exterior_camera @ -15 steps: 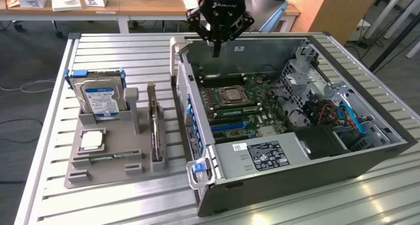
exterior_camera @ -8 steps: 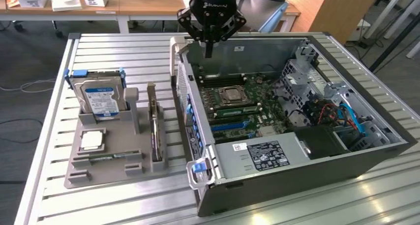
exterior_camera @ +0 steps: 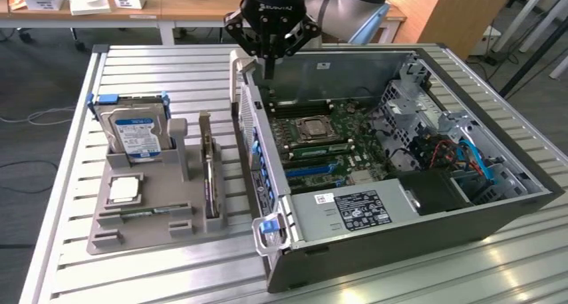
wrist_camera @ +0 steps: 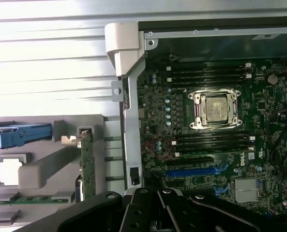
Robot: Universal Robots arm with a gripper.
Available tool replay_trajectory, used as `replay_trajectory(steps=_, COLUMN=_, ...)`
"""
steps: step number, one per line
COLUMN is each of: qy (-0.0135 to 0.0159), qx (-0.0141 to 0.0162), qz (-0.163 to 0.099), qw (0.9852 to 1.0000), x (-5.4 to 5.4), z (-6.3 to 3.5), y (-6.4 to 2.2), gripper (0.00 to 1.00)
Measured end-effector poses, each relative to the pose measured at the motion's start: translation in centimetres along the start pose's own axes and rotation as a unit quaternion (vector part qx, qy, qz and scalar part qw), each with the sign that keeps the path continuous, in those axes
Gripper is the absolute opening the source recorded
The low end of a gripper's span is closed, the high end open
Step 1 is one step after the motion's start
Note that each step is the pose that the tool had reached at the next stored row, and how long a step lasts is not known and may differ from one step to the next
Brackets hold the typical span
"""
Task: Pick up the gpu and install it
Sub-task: 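Reach for the gpu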
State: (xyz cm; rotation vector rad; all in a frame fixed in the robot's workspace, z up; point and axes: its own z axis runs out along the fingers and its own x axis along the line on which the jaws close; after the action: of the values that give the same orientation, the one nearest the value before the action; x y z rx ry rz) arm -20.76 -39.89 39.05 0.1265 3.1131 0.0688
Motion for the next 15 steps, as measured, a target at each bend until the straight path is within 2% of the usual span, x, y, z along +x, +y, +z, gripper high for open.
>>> replay_trajectory(steps=15, qy=-0.0001, qx=0.0001, qz=0.002, qw=1.0, x=3.6, z=0.07, y=-0.29, gripper=0.11)
